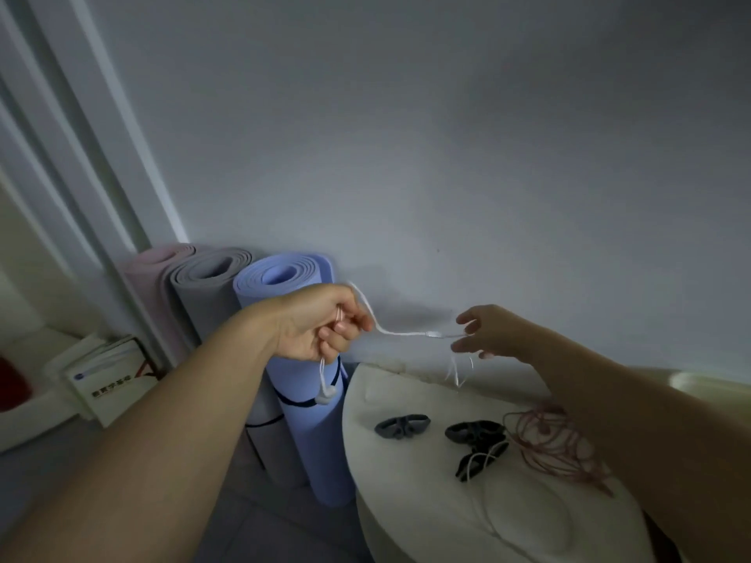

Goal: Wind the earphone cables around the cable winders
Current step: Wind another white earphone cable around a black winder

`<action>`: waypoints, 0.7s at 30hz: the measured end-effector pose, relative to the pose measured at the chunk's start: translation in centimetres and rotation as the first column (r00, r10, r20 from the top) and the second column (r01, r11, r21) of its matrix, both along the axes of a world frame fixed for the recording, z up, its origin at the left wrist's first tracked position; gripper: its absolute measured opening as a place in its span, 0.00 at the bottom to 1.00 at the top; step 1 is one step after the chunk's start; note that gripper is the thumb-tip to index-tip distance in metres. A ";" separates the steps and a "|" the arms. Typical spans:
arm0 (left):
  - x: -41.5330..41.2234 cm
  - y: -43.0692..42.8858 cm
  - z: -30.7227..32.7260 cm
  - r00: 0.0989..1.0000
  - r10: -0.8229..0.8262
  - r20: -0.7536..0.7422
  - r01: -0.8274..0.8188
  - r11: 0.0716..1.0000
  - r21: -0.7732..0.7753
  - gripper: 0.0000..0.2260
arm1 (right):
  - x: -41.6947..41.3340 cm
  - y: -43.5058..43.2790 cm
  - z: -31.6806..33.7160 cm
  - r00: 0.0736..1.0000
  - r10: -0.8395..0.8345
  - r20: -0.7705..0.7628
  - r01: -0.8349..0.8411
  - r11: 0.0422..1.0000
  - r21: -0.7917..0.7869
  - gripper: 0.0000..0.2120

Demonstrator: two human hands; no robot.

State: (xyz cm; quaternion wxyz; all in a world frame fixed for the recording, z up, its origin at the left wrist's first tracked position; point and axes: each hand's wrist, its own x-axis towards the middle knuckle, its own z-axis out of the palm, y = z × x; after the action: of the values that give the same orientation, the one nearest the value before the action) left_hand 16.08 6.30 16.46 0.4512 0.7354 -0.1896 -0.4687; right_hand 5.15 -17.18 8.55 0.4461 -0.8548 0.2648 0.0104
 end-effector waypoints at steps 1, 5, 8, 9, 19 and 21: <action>-0.1 -0.3 -0.2 1.000 0.007 -0.010 -0.007 1.000 0.003 0.12 | -0.1 -0.1 -0.5 0.999 0.031 -0.032 -0.032 0.998 -0.052 0.29; -0.3 -1.7 -1.2 0.993 0.092 -0.069 -0.095 0.994 -0.045 0.12 | -0.9 1.1 -2.6 0.982 0.166 -0.085 -0.186 0.902 -0.388 0.17; -0.5 -2.8 -1.5 0.989 0.131 -0.062 -0.135 0.988 -0.072 0.13 | -2.0 3.3 -4.6 0.942 0.291 -0.170 -0.336 0.851 -0.404 0.09; -0.7 -3.0 -1.5 0.989 0.135 -0.054 -0.139 0.988 -0.073 0.13 | -2.2 4.0 -5.5 0.903 0.353 -0.244 -0.425 0.812 -0.400 0.10; -1.2 -4.1 -1.7 0.984 0.174 0.047 -0.168 0.981 -0.100 0.16 | -3.6 4.5 -13.0 0.712 0.298 -0.635 -0.686 0.486 -0.541 0.24; -1.3 -4.2 -1.9 0.982 0.180 0.057 -0.174 0.980 -0.091 0.15 | -3.8 4.2 -12.8 0.716 0.299 -0.631 -0.683 0.485 -0.545 0.26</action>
State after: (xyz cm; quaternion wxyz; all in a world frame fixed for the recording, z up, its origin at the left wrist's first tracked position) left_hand 14.78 2.12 14.59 0.5159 0.7441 -0.1580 -0.3940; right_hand 1.33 -12.97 -4.29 -0.0469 -0.9689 0.0752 0.2312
